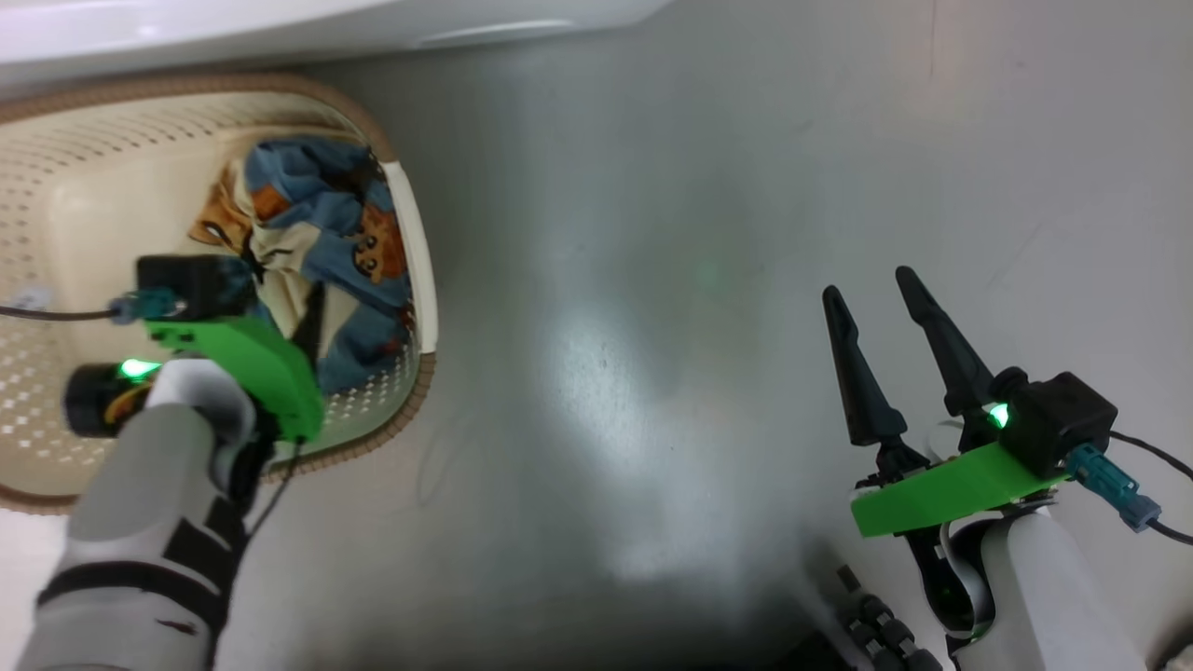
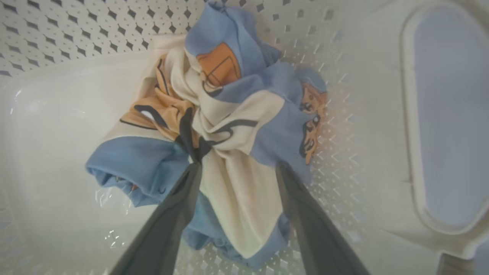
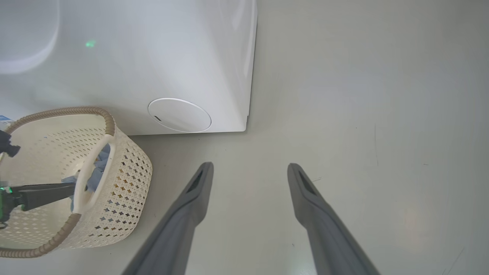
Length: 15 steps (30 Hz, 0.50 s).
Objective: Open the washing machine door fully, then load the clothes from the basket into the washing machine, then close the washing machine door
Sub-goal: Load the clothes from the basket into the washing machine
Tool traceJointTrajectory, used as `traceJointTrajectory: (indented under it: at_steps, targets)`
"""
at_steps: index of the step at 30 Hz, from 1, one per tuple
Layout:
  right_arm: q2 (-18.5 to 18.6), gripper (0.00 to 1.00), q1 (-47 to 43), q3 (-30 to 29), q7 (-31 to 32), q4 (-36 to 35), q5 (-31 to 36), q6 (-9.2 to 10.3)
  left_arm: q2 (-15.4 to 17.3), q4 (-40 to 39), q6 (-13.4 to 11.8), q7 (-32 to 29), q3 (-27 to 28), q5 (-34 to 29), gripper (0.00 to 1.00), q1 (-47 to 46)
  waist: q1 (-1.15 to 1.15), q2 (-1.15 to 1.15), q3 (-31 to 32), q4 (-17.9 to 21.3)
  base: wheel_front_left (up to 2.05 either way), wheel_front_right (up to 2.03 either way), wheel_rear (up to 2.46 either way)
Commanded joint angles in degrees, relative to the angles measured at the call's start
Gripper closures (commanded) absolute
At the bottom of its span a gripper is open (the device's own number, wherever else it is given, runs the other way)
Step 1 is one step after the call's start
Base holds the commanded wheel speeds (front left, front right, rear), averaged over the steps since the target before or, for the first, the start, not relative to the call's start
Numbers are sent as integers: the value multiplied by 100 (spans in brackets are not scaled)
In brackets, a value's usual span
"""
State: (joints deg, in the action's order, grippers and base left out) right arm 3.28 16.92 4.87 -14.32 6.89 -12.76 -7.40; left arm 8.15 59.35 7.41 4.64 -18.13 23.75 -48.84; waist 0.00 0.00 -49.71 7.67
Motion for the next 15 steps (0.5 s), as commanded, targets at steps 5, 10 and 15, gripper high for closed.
traceJointTrajectory:
  at_steps: [5, 10, 15]
  targets:
    - [-35, 0, -100, 136, -68, -154, -18, -9, 321, 449, -48, 257, 13, -39, 0, -149, 0, 0, -239, 46, 0, 0, 0]
    - [-38, 0, -112, 146, -68, -174, 4, -9, 272, 771, -49, 347, 40, 40, 0, -336, 0, 0, -331, 27, 0, 0, 0]
    - [-39, 0, -124, 157, -68, -197, 0, -9, 209, 1023, -59, 370, 289, 345, 0, -564, 0, 0, -452, 53, 0, 0, 0]
